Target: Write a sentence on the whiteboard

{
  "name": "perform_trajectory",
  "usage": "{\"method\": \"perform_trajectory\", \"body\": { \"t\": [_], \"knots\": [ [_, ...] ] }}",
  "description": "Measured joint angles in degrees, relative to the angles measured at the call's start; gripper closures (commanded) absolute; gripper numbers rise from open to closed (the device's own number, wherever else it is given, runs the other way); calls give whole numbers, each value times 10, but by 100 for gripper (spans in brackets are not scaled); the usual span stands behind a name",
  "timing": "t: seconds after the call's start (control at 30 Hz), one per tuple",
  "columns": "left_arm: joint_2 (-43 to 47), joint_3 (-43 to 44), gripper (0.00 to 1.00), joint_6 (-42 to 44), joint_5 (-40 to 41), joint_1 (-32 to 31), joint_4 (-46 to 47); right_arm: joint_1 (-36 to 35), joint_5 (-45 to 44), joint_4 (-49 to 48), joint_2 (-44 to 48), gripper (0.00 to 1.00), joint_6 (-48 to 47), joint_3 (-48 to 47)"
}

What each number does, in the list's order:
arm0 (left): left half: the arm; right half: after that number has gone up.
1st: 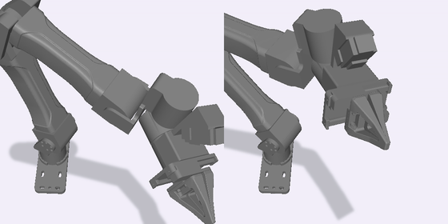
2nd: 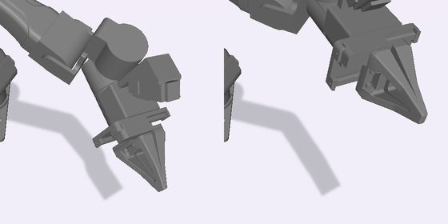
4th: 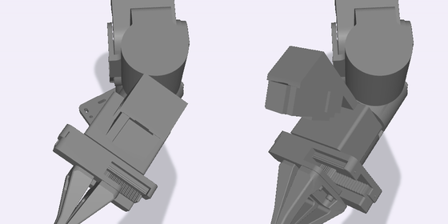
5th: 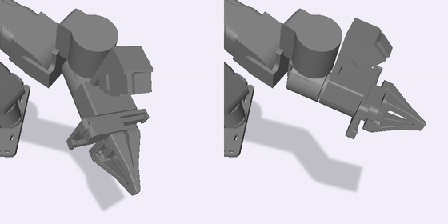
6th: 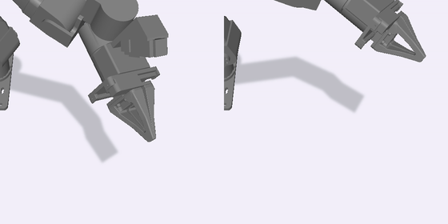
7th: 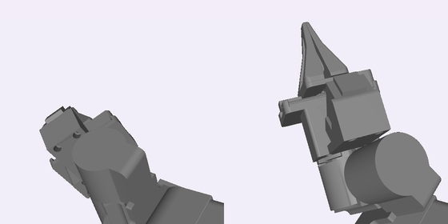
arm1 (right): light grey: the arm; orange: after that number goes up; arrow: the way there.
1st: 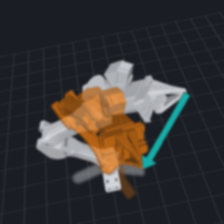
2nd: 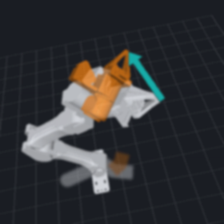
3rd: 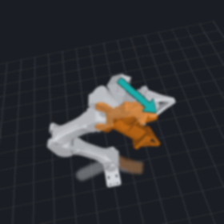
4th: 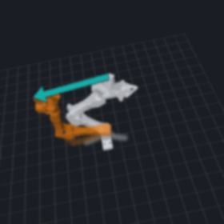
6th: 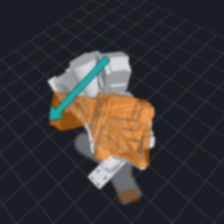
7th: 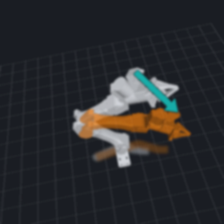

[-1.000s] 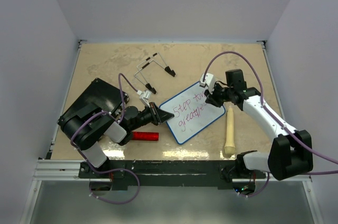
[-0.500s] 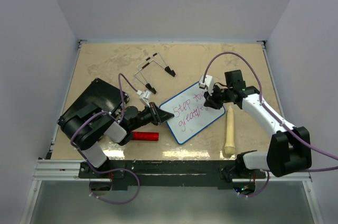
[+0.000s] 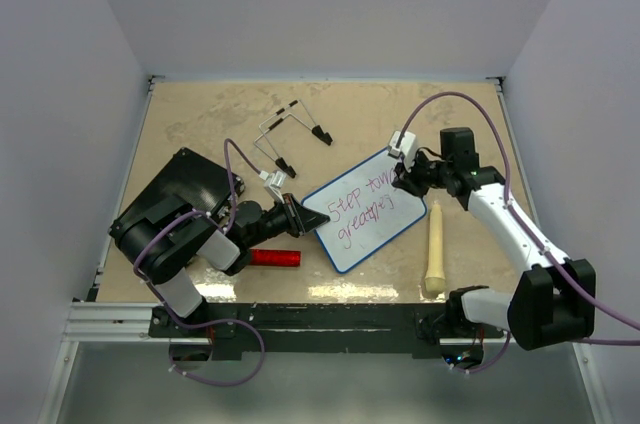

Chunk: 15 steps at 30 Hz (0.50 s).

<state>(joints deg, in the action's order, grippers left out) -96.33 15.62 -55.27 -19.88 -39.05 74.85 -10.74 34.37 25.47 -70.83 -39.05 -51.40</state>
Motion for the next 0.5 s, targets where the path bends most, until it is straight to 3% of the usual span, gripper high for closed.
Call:
{"method": "perform_trajectory", "body": {
  "t": [0.5],
  "knots": [
    [-1, 0, 100, 0, 0, 0, 0, 0, -22, -24, -23, 100, 16, 0]
  ]
}}
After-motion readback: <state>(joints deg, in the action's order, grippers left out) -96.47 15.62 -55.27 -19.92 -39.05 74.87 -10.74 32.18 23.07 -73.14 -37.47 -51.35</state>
